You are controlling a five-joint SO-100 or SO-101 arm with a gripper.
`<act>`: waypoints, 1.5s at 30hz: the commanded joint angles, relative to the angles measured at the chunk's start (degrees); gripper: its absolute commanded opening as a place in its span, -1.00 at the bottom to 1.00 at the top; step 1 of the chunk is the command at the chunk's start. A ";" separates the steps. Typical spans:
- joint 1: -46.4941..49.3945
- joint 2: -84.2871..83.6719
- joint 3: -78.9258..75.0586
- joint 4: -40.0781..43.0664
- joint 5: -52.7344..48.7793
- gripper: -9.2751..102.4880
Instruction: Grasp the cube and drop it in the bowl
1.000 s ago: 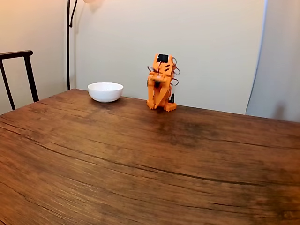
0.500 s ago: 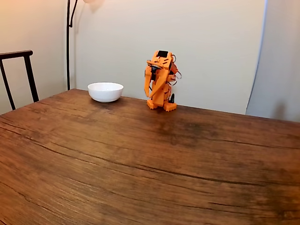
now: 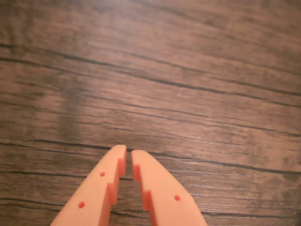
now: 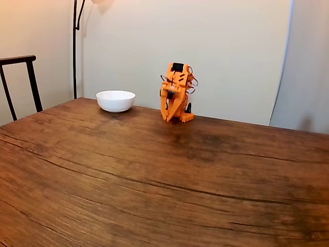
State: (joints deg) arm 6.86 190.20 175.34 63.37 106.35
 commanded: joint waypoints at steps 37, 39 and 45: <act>0.44 -0.53 2.90 14.94 0.88 -0.84; 0.44 -0.53 2.90 14.94 0.88 -0.84; 0.44 -0.53 2.90 14.94 0.88 -0.84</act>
State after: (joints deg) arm 7.21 190.63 178.07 75.50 107.49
